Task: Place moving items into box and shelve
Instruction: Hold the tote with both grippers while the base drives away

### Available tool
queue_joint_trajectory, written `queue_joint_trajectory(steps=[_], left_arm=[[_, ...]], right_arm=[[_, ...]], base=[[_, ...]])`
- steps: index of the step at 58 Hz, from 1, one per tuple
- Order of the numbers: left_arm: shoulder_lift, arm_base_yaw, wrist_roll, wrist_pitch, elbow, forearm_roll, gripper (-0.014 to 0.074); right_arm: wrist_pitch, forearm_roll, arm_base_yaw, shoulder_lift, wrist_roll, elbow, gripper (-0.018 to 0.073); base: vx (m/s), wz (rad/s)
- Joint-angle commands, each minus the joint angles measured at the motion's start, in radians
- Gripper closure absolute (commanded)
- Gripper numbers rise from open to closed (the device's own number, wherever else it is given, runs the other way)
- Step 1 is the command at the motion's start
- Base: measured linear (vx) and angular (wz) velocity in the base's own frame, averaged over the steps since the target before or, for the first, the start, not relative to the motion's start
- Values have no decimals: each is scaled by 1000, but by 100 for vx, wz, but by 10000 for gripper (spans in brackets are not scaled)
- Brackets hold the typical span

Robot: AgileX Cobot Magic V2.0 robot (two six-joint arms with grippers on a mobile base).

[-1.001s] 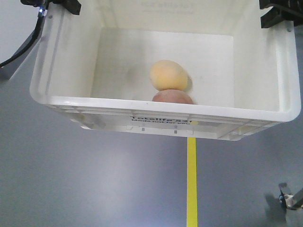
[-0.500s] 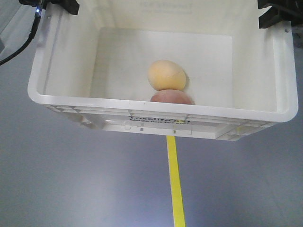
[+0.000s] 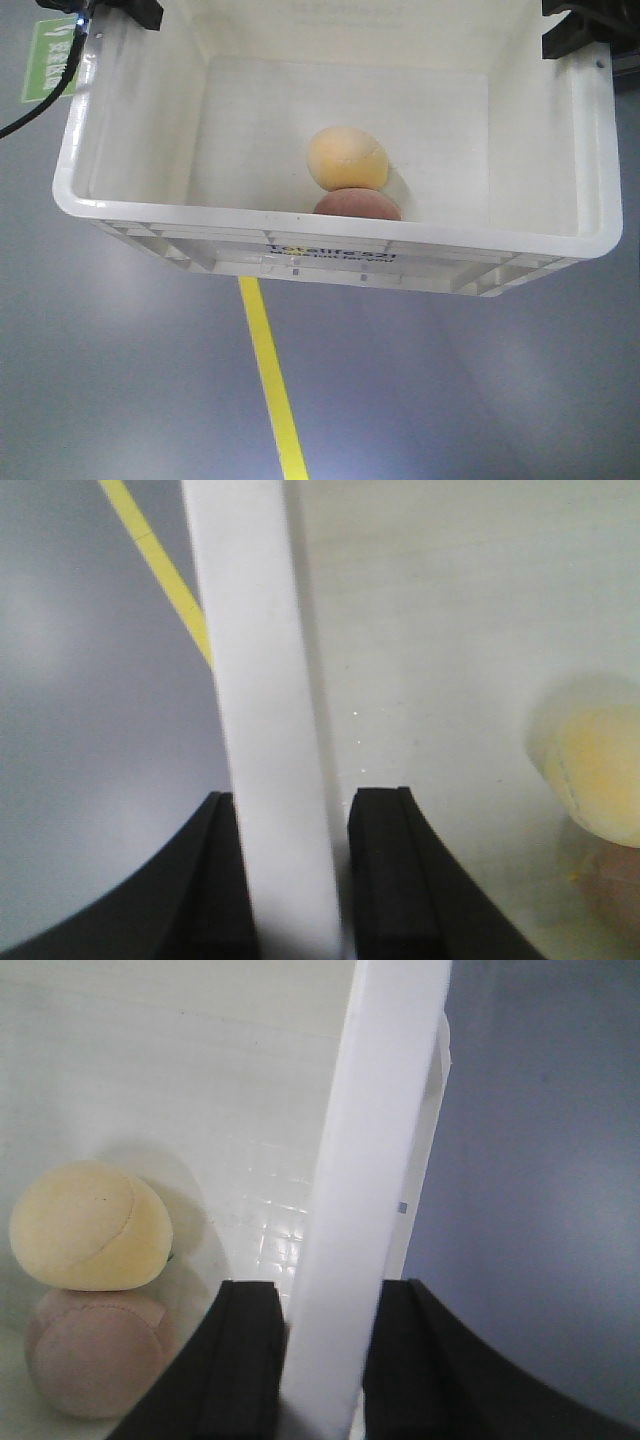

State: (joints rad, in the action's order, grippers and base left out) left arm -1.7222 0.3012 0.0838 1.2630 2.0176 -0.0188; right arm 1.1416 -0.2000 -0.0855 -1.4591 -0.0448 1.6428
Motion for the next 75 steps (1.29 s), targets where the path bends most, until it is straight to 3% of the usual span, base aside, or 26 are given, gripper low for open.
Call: queue_joint_trajectory(steps=[1,75], left_arm=[[55,-2,-4,-112,35,-40,594],[55,-2,-4,-111,35,-44,594]], right_arm=[[-99,-16,6,53,-16,45,564],[-99,-38,6,53,-16,45,564]], base=[[65,-66],[59,-72]])
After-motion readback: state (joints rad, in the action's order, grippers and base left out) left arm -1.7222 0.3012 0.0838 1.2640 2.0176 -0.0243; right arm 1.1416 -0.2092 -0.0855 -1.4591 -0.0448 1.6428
